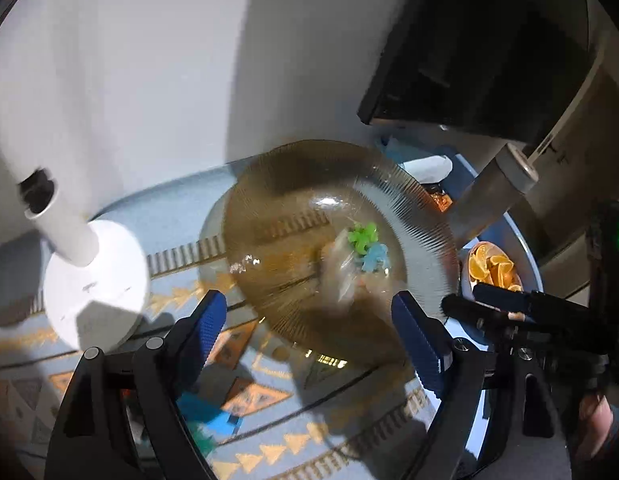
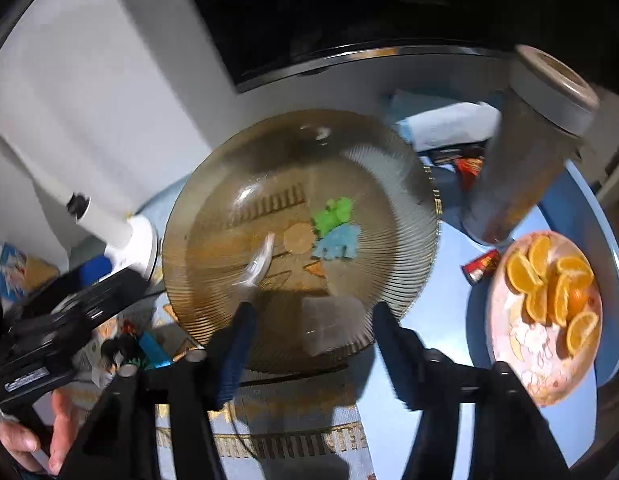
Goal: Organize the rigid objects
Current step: 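Carry the dispenser and cup over the amber plate and open both tools, then grasp the yellow block with the left tool while the right tool grasps the pink keychain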
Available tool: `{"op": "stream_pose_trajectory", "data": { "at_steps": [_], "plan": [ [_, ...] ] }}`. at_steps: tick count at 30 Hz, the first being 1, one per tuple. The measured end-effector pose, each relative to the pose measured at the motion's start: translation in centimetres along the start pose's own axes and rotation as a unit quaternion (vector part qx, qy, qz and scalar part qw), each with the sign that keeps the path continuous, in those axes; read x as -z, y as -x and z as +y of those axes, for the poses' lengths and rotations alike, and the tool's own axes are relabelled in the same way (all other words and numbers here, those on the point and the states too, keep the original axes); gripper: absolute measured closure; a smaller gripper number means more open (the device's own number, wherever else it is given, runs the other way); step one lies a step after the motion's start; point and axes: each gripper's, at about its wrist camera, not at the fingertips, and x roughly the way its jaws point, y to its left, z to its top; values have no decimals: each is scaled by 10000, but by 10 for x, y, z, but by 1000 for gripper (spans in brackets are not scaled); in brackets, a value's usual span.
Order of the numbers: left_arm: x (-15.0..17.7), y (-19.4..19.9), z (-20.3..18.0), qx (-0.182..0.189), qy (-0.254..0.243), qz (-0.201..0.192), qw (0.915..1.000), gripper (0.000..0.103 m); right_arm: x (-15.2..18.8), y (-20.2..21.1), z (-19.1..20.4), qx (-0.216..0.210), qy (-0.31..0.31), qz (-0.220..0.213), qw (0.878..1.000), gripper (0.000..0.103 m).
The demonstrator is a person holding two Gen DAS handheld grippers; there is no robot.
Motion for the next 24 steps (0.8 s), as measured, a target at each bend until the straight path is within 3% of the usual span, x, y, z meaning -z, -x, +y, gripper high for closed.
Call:
{"op": "stream_pose_trajectory", "data": {
  "at_steps": [5,10,16,24],
  "plan": [
    [24,33,26,-87,235,-95,9996,19,16,6,1,31,-146,31,9999,42],
    [62,84,70,-423,689,-268,9964,19,35,13,30,-82,-45,69,9999,42],
    [106,156,146,-979,1489,-536,9825,19,56,20,83,-306,257,103,9991,42],
    [146,197,204,-1074,1866,-536,9751,5,74,19,154,-611,579,305,9960,41]
  ]
}}
